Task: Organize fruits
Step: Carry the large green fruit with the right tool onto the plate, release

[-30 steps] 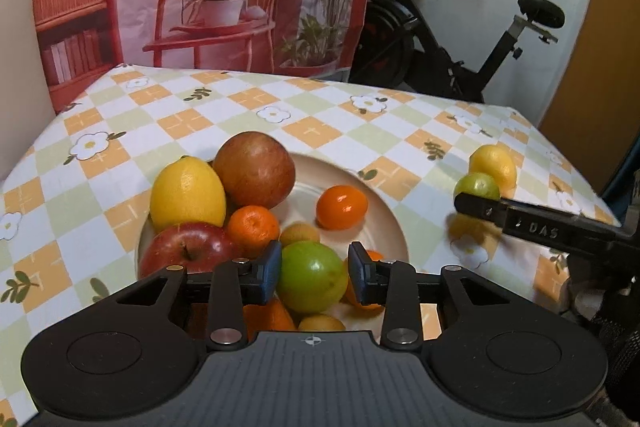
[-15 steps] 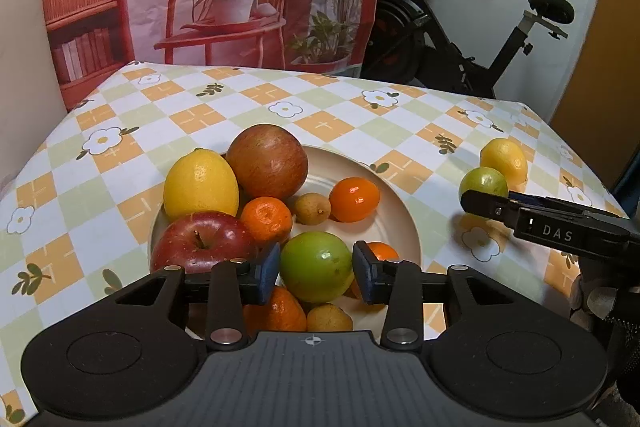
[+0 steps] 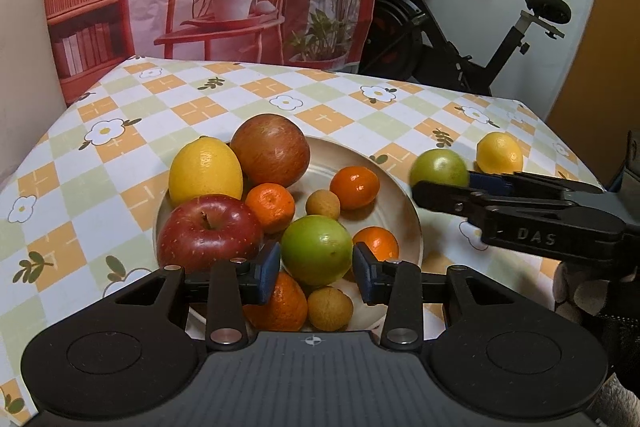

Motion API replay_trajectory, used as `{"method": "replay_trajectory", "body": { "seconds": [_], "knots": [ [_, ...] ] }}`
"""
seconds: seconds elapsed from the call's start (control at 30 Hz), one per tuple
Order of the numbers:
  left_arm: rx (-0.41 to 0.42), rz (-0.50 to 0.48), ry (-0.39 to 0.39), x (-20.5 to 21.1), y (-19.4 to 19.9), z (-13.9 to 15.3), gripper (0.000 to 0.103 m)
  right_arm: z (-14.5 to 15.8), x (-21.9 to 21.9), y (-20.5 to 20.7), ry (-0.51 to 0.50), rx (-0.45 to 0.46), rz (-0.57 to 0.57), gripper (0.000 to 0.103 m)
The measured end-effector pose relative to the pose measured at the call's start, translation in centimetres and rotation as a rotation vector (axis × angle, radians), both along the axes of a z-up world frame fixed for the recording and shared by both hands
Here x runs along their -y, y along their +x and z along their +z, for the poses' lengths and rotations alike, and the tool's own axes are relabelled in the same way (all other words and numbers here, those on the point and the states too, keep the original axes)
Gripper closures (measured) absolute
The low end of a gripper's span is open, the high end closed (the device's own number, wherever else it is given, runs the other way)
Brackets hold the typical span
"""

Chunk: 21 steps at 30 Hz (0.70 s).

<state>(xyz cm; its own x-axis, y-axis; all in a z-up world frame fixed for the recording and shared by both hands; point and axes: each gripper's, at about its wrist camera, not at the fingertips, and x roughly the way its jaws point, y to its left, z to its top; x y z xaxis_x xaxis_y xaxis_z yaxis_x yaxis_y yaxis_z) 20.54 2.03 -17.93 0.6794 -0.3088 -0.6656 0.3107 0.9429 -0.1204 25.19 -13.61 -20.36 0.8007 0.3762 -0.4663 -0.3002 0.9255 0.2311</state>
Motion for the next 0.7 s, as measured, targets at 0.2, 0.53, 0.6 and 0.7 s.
{"method": "replay_trajectory", "body": {
  "seconds": [0.2,0.53,0.6,0.7],
  "knots": [
    [0.0,0.004,0.001,0.1,0.1,-0.1,0.06,-0.1,-1.7,1.1,-0.029,-0.018,0.064,0.058],
    [0.0,0.023,0.005,-0.1,0.2,-0.1,0.06,-0.6,-1.4,0.7,-0.014,-0.019,0.068,0.055],
    [0.001,0.024,0.006,-0.1,0.1,-0.2,0.06,-0.7,-1.5,0.5,-0.024,-0.02,0.071,0.055],
    [0.001,0.029,0.004,0.0,0.0,-0.2,0.06,-0.7,-1.1,0.2,-0.008,-0.017,0.064,0.054]
  ]
}}
